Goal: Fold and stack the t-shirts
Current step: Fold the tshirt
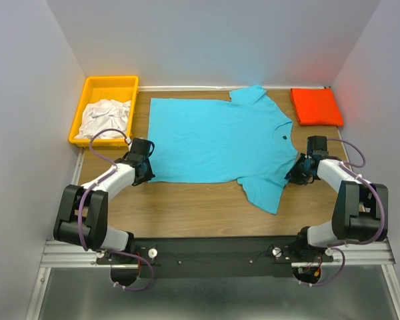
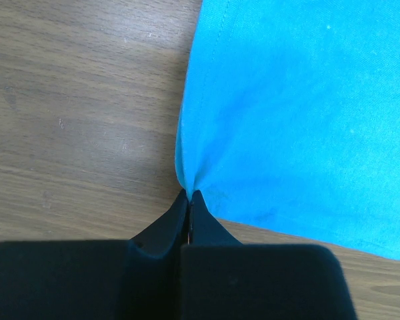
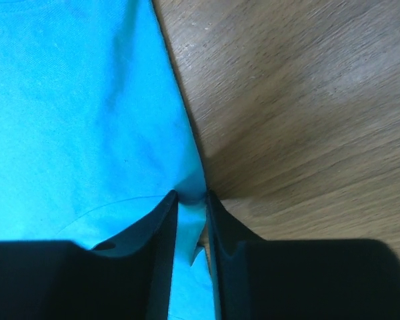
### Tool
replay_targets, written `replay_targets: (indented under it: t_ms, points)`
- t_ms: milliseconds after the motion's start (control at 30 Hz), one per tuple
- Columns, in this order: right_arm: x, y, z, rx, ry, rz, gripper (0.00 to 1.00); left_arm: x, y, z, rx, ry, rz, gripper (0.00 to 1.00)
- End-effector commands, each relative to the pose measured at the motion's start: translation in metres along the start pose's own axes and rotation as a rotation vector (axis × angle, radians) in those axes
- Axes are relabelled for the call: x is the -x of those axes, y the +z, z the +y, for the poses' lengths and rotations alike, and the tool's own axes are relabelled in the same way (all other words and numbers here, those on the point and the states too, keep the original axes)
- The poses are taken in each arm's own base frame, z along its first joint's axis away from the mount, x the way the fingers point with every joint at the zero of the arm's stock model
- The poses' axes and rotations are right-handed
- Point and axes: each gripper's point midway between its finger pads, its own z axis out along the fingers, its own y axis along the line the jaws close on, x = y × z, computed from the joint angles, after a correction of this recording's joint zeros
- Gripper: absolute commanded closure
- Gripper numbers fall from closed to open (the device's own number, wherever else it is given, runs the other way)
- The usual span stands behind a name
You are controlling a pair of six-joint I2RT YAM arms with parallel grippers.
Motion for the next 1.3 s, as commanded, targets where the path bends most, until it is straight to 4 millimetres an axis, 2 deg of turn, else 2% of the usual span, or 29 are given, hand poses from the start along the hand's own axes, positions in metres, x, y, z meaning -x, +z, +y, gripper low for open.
replay_targets:
  t_ms: [0, 200, 300, 533, 767, 1033, 1100, 1267]
  points:
    - [-0.01, 0.004, -0.018, -0.075, 0.016, 0.026, 0.73, 0.011, -0.002, 0.001, 0.01, 0.001, -0.031, 1.0]
    - [-0.007, 0.002, -0.02, -0.093, 0.007, 0.022, 0.91, 0.012, -0.007, 0.001, 0.001, -0.015, -0.032, 1.0]
    - [0.0, -0.004, -0.022, -0.119, -0.004, 0.001, 0.99, 0.014, -0.012, -0.002, -0.022, -0.028, -0.027, 1.0]
    - [0.011, -0.03, -0.024, -0.152, -0.035, -0.017, 0.99, 0.019, -0.03, -0.007, -0.075, -0.061, -0.007, 1.0]
    - [0.028, -0.041, -0.009, -0.123, -0.042, -0.031, 0.99, 0.035, -0.038, -0.006, -0.077, -0.058, -0.031, 1.0]
    - [0.064, -0.043, 0.013, -0.092, -0.078, -0.069, 0.99, 0.066, -0.027, -0.015, -0.073, -0.031, -0.055, 1.0]
    - [0.075, -0.044, 0.024, -0.064, -0.085, -0.078, 0.99, 0.075, -0.023, -0.019, -0.076, -0.027, -0.063, 1.0]
    - [0.089, -0.029, 0.046, -0.008, -0.09, -0.033, 0.99, 0.091, -0.006, -0.022, -0.069, -0.027, -0.072, 1.0]
